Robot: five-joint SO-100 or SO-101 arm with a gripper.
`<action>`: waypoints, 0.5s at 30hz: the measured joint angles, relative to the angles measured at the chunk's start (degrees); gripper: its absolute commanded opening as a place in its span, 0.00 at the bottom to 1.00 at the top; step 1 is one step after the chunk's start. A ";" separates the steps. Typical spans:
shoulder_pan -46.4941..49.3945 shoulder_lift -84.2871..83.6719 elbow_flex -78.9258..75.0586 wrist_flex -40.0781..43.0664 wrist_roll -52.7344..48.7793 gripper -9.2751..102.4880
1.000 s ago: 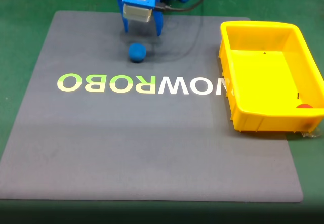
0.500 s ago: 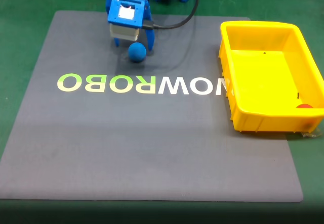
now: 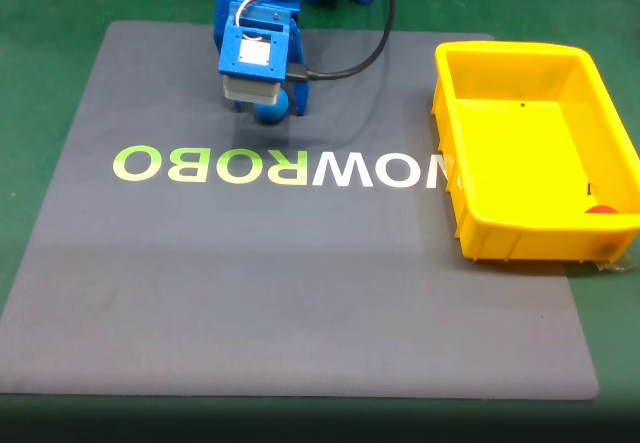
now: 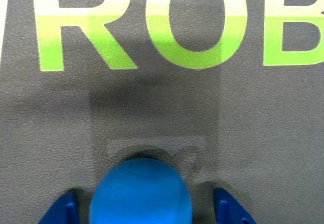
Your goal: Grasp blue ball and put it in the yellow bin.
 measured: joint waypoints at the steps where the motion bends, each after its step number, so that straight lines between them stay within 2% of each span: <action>1: -0.18 -0.26 -0.18 0.00 0.18 0.33; 9: -1.49 -0.44 -0.62 0.00 1.05 0.25; 15: -1.49 -0.53 -0.62 0.00 1.93 0.11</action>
